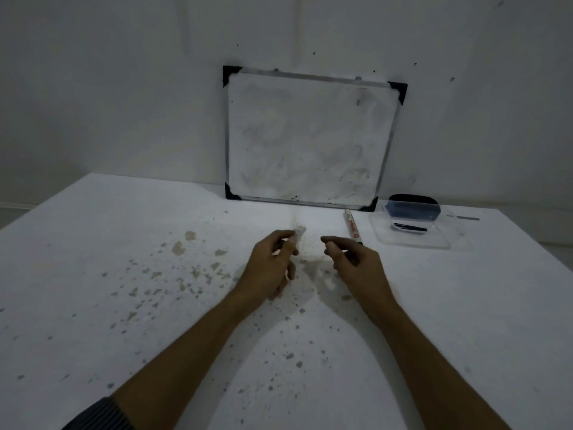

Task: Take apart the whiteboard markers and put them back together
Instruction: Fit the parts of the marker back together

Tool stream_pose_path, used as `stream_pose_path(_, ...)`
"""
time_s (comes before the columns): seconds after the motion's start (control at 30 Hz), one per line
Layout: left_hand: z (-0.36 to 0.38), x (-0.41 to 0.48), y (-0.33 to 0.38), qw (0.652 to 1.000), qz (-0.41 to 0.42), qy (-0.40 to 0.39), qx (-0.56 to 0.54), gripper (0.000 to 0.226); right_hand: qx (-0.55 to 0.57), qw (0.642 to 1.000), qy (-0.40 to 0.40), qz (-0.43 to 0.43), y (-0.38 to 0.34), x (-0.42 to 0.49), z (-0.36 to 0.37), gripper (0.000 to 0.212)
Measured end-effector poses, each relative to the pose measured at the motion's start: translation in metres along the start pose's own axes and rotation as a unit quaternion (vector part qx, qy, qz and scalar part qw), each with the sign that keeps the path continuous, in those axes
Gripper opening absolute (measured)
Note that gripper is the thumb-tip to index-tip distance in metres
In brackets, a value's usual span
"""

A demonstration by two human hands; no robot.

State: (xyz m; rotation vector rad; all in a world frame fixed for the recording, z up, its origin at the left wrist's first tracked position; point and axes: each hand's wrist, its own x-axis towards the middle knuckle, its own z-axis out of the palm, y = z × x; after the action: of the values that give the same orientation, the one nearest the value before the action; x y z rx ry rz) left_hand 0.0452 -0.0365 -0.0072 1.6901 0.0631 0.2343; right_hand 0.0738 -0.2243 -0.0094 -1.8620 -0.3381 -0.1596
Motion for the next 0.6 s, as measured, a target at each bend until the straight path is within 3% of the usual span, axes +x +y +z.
stream_pose_path(0.13,0.007,-0.006,0.001,0.997,-0.003,-0.068,0.041,0.029,0.154,0.985,0.046,0.065,0.003,0.007,-0.008,0.023)
stream_pose_path(0.27,0.000,-0.009,0.002,0.994,0.020,-0.099,0.030,0.030,0.291,0.948,0.031,0.124,0.004,0.012,-0.015,0.030)
stream_pose_path(0.6,0.000,-0.010,0.002,0.994,0.049,-0.094,0.041,0.031,0.224,0.968,-0.034,0.107,0.000,0.011,-0.015,0.026)
